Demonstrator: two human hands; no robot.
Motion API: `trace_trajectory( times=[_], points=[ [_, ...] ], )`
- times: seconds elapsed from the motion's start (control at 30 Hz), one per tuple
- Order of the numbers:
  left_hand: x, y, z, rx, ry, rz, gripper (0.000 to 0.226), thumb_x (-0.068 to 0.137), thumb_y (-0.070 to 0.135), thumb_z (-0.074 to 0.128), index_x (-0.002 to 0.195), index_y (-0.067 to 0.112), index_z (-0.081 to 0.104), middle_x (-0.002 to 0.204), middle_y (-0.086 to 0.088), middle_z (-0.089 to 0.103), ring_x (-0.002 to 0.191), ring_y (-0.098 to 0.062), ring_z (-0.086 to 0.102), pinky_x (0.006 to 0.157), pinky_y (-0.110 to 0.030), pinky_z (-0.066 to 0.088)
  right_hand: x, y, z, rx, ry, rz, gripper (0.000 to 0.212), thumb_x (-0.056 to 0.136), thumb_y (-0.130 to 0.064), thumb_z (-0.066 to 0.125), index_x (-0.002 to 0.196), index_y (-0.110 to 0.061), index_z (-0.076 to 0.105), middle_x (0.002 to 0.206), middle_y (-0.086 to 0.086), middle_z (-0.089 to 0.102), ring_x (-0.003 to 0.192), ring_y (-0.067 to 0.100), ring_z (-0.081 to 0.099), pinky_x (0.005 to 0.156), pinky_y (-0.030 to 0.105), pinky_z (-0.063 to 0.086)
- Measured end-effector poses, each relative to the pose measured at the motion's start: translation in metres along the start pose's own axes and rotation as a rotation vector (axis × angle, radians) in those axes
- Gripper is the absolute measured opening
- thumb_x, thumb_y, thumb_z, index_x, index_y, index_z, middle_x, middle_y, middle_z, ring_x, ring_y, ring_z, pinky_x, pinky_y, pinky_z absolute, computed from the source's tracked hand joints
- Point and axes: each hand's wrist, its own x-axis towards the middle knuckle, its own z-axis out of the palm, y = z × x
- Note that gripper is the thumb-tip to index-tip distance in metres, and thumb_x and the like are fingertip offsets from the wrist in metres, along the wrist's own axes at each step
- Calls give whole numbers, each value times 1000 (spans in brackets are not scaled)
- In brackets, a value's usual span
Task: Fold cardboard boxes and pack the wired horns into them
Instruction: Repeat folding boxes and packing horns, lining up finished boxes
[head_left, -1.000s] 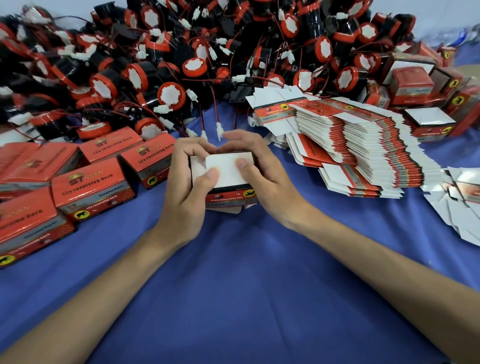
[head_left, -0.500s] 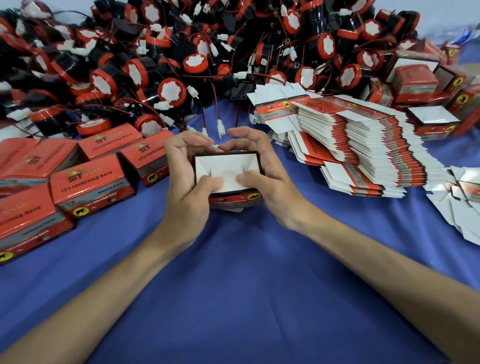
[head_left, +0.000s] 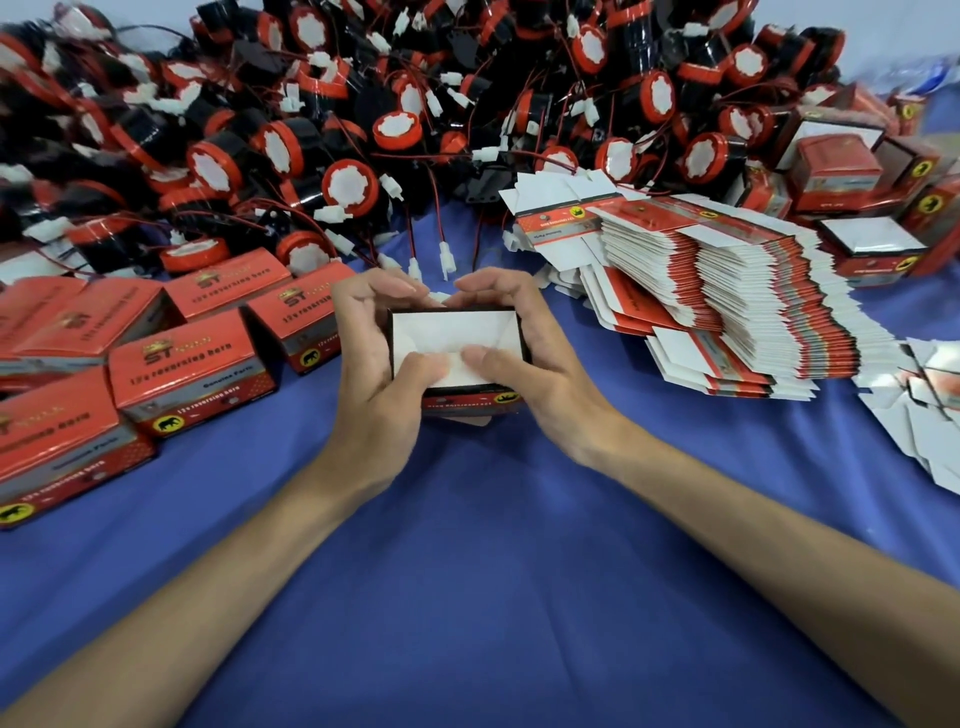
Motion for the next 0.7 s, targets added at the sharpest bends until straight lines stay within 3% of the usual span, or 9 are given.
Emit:
trace_trajectory(
  times=[0.1, 0.17, 0.23, 0.3, 0.4, 0.47, 0.53, 0.6, 0.7],
  points=[
    [0, -3, -4, -10, -35, 9, 31, 81, 15, 51, 108, 20, 35, 102, 2, 44, 93, 9, 53, 78, -10, 45, -2, -2, -2, -65, -24, -7, 50, 81, -15, 56, 126, -17, 35, 117, 1, 47, 109, 2, 48, 91, 20, 45],
    [0, -3, -6, -37, -34, -29, 33, 81, 23, 53, 109, 21, 36, 101, 3, 46, 91, 7, 54, 74, -13, 47, -4, -2, -5, -145, -58, -34, 63, 78, -14, 62, 133, -16, 30, 122, 6, 45, 114, 11, 48, 96, 30, 46],
    [0, -1, -7, -77, -46, -52, 37, 79, 25, 53, 111, 20, 37, 102, 3, 47, 92, 3, 55, 72, -16, 48, -4, -1, -6, -195, -66, -71, 71, 75, -10, 68, 134, -15, 28, 122, 4, 45, 112, 10, 49, 95, 31, 47],
    [0, -1, -8, -94, -63, -67, 44, 79, 25, 53, 119, 17, 36, 106, 9, 51, 95, 2, 56, 76, -18, 49, -2, 0, -4, -190, -13, -86, 64, 77, -11, 69, 130, -18, 34, 117, -9, 47, 105, 3, 51, 88, 25, 49],
    [2, 0, -7, -85, -84, -96, 58, 81, 25, 55, 133, 14, 31, 115, 9, 53, 102, -1, 58, 85, -21, 48, 3, -1, -1, -235, 156, -121, 39, 82, -36, 62, 117, -25, 47, 105, -15, 54, 94, 2, 56, 81, 23, 49],
    [1, 1, -6, -46, -94, -98, 60, 83, 25, 58, 136, 20, 30, 119, 4, 50, 105, 1, 58, 87, -17, 47, 5, -2, -1, -243, 237, -88, 31, 82, -48, 49, 106, -29, 52, 99, -9, 59, 91, 17, 59, 82, 37, 52],
    [1, 2, -4, -15, -79, -140, 57, 83, 28, 62, 134, 26, 37, 121, -1, 53, 106, -2, 59, 88, -18, 48, 5, -1, -4, -212, 249, -49, 32, 85, -48, 46, 106, -25, 55, 101, 2, 61, 93, 22, 59, 87, 47, 50],
    [3, 1, -2, -19, -27, -213, 42, 86, 28, 64, 124, 30, 47, 113, 4, 63, 101, -4, 63, 84, -18, 49, 4, 0, -8, -226, 189, -60, 41, 84, -43, 52, 115, -18, 51, 114, 13, 56, 103, 22, 57, 92, 43, 49],
    [7, -6, -4, -100, 63, -346, 19, 87, 31, 59, 105, 27, 56, 94, 11, 70, 91, -9, 67, 79, -23, 54, 4, 5, -10, -483, 129, -173, 60, 76, -20, 67, 129, -5, 44, 124, 13, 47, 109, 16, 52, 91, 21, 46]
  ],
)
